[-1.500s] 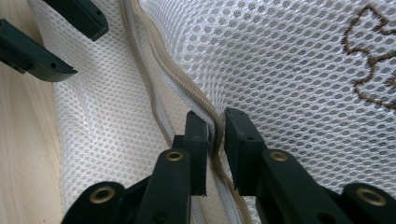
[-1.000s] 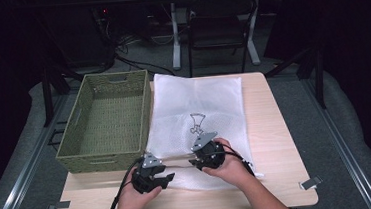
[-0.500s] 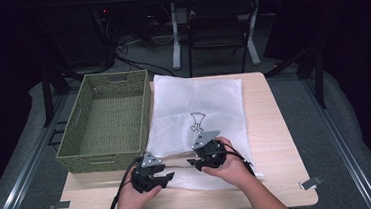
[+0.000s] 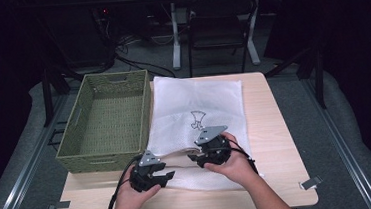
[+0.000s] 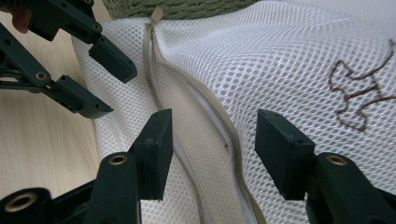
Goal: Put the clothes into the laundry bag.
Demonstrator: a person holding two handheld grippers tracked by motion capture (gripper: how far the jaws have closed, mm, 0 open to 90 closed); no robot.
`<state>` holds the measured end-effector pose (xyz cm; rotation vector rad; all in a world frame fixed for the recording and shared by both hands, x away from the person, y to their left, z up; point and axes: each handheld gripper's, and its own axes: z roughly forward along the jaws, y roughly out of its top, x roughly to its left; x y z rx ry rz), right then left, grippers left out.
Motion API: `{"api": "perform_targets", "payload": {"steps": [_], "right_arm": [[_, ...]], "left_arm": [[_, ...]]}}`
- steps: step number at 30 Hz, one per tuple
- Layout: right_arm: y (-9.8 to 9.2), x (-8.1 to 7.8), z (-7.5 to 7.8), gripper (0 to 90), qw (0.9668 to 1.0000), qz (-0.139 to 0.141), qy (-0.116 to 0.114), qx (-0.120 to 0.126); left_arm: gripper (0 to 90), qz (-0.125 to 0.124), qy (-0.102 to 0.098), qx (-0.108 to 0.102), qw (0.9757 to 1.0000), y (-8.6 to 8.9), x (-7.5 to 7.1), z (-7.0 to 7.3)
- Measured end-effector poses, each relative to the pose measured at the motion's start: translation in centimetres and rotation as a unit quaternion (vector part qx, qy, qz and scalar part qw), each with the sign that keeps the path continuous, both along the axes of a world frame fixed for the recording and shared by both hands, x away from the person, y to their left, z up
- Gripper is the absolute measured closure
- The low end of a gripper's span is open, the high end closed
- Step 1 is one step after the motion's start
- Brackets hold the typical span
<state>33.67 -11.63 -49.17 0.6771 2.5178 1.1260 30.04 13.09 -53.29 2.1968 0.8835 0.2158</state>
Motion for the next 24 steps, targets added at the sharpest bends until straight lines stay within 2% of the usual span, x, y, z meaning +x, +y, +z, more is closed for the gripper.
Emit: {"api": "perform_targets", "payload": {"steps": [2,5,9,11,14,18,20,24], "right_arm": [[-0.1,-0.1,0.4,46.9,1.0000,-0.001,-0.005,0.001],[-0.4,-0.4,1.2,46.8,0.9999,-0.006,-0.011,0.005],[-0.8,-0.8,2.2,46.5,0.9998,-0.008,-0.017,0.007],[-1.0,-1.0,2.9,46.3,0.9996,-0.010,-0.023,0.010],[-1.3,-1.3,3.7,46.2,0.9993,-0.011,-0.031,0.015],[-1.8,-1.5,4.6,46.1,0.9988,-0.018,-0.040,0.023],[-2.2,-1.6,4.8,46.0,0.9984,-0.023,-0.040,0.031],[-3.0,-2.1,4.9,46.0,0.9975,-0.041,-0.050,0.031]], "left_arm": [[49.6,-0.001,0.000,0.001,1.0000,0.0,-0.1,0.2],[48.3,-0.013,0.002,-0.029,0.9995,0.2,-0.1,0.7],[46.1,-0.015,-0.027,-0.028,0.9991,0.6,-0.3,2.1],[45.7,-0.011,-0.031,-0.033,0.9989,0.9,-0.5,2.7],[44.6,0.001,-0.035,-0.039,0.9986,2.0,-0.7,3.7],[44.7,0.023,-0.039,-0.034,0.9984,3.6,-0.9,4.4],[44.7,0.039,-0.043,-0.027,0.9979,4.5,-1.0,4.5],[44.8,0.060,-0.043,-0.023,0.9970,6.2,-1.2,4.5]]}}
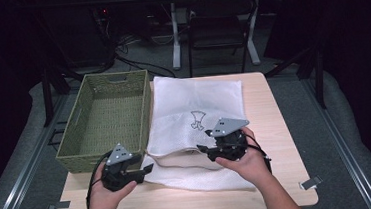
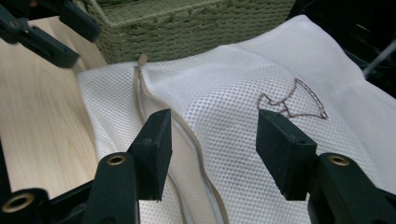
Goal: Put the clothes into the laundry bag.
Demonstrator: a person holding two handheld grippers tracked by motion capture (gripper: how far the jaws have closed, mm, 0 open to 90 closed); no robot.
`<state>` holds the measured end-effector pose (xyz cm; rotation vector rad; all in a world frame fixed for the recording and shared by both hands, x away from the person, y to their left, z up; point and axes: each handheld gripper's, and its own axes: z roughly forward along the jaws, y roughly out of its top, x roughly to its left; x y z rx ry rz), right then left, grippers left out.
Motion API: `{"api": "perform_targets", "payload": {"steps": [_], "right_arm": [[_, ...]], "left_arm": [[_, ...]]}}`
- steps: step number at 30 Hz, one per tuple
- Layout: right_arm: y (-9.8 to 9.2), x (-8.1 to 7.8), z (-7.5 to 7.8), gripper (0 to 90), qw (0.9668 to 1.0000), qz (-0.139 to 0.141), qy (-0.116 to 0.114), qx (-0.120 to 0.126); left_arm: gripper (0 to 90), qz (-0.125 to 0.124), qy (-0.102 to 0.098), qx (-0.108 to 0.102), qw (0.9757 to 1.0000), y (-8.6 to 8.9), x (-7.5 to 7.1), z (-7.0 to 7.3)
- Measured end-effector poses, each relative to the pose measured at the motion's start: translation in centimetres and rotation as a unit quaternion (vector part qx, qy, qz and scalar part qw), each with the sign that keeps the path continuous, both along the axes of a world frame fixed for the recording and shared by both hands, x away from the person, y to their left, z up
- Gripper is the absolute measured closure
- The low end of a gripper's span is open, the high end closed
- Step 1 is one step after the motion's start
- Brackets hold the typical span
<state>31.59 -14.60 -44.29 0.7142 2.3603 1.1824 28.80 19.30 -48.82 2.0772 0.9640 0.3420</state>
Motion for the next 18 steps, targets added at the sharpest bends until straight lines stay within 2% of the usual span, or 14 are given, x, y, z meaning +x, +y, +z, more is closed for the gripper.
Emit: {"api": "perform_targets", "payload": {"steps": [8,10,14,18], "right_arm": [[-2.5,-1.0,-1.0,46.0,0.9991,-0.042,0.000,-0.004],[-3.2,-1.3,-1.6,46.0,0.9985,-0.055,0.005,-0.004],[-4.6,-1.6,-2.8,46.0,0.9968,-0.078,0.016,0.001],[-5.3,-1.9,-4.1,45.7,0.9959,-0.084,0.034,0.001]], "left_arm": [[44.7,0.029,-0.002,0.012,0.9995,2.2,-0.4,-0.7],[44.7,0.038,-0.008,0.013,0.9992,2.7,-0.5,-1.0],[44.8,0.044,-0.006,0.009,0.9990,3.4,-0.5,-1.7],[44.8,0.050,0.001,0.000,0.9988,3.8,-0.5,-2.2]]}}
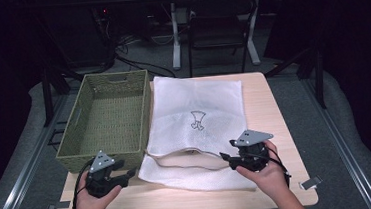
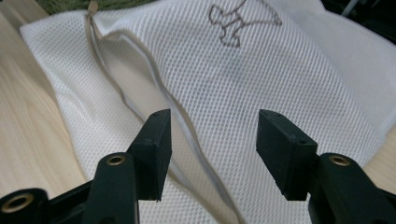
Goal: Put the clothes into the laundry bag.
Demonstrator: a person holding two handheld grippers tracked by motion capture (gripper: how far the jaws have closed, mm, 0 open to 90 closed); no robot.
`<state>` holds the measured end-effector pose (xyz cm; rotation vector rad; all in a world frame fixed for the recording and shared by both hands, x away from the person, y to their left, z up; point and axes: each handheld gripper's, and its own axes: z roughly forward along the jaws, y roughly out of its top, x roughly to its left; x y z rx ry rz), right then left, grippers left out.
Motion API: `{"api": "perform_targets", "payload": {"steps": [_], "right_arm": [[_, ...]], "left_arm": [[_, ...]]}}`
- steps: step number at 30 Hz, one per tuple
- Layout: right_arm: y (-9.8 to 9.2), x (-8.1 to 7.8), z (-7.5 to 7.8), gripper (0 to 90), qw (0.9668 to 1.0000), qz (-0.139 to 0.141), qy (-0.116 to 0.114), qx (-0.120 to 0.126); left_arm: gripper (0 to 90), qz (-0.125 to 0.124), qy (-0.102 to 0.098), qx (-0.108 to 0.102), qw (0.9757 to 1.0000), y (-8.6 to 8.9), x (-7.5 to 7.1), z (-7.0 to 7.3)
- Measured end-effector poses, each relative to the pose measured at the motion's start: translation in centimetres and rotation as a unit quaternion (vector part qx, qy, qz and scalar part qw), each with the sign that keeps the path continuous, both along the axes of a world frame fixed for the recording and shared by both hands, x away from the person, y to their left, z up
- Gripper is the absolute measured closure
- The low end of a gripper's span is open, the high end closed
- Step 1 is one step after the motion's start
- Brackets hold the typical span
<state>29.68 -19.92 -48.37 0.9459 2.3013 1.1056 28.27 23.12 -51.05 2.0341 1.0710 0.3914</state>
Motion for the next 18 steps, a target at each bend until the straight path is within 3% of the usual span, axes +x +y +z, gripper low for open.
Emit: {"api": "perform_targets", "payload": {"steps": [4,9,13,18], "right_arm": [[-0.1,-0.3,-1.4,45.9,0.9999,-0.007,-0.003,0.006],[-0.3,-0.5,-2.5,46.1,0.9997,-0.020,-0.013,0.010],[-0.7,-0.4,-3.3,46.1,0.9995,-0.028,-0.011,0.011],[-0.9,-0.3,-3.8,45.3,0.9990,-0.033,-0.028,0.011]], "left_arm": [[44.7,0.004,0.006,-0.013,0.9999,0.2,0.1,-0.8],[44.7,0.004,0.007,0.000,1.0000,0.4,0.3,-1.7],[44.7,0.007,0.013,-0.003,0.9999,0.4,0.3,-2.2],[44.7,0.002,0.016,-0.005,0.9999,0.3,0.3,-2.5]]}}
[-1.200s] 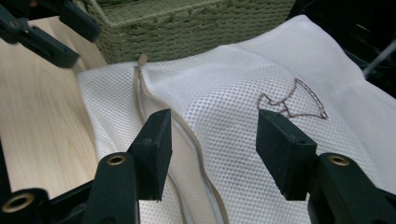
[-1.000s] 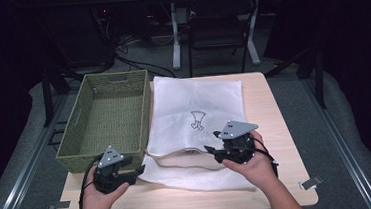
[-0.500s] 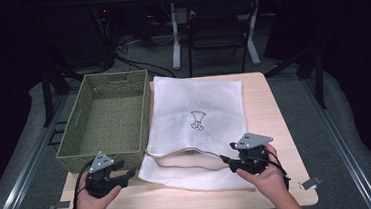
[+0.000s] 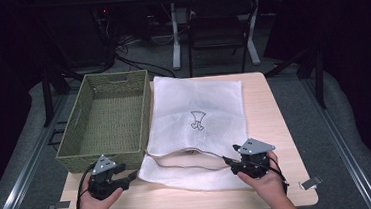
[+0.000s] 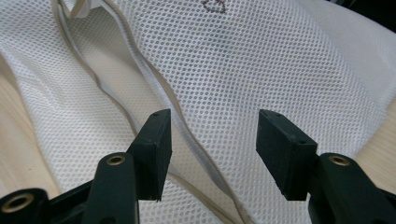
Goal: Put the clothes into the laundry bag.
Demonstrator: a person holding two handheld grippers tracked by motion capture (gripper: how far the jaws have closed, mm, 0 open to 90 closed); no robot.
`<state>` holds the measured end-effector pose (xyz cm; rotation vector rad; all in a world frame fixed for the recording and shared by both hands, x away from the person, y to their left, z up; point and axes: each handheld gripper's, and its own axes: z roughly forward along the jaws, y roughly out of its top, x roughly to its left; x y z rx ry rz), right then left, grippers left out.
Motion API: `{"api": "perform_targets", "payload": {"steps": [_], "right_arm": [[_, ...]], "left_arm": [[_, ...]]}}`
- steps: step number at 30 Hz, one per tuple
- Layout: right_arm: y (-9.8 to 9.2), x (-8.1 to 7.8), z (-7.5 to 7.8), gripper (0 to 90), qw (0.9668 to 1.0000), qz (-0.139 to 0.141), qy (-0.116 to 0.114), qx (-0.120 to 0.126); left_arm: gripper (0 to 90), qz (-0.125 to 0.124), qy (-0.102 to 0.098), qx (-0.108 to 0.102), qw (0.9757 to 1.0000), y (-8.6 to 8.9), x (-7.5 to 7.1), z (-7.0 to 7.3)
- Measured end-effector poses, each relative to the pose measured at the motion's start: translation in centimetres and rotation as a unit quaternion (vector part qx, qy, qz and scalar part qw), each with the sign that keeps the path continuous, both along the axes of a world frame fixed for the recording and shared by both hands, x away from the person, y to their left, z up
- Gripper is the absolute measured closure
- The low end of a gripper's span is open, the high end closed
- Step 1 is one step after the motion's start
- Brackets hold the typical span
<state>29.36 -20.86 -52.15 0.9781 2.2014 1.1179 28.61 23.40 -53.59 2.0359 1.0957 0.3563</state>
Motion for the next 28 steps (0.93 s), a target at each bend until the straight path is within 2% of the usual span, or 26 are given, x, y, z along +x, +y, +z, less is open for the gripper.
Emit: {"api": "perform_targets", "payload": {"steps": [11,20,21,24,28], "right_arm": [[-1.3,0.8,-0.9,45.2,0.9997,-0.018,0.010,0.011],[-1.5,1.0,-1.1,45.2,0.9996,-0.019,0.018,0.012],[-1.5,1.0,-1.1,45.2,0.9996,-0.019,0.017,0.012],[-1.4,1.0,-1.1,45.2,0.9996,-0.020,0.016,0.013],[-1.2,1.0,-0.9,45.3,0.9998,-0.016,0.003,0.011]], "left_arm": [[44.7,0.012,0.007,0.011,0.9998,0.3,0.4,-0.9],[44.3,0.020,0.019,0.015,0.9995,0.6,0.5,-1.2],[44.3,0.021,0.016,0.019,0.9995,0.6,0.6,-1.2],[43.2,0.023,0.029,0.021,0.9991,0.8,0.7,-1.5],[43.0,0.026,0.040,0.026,0.9985,0.9,0.8,-1.7]]}}
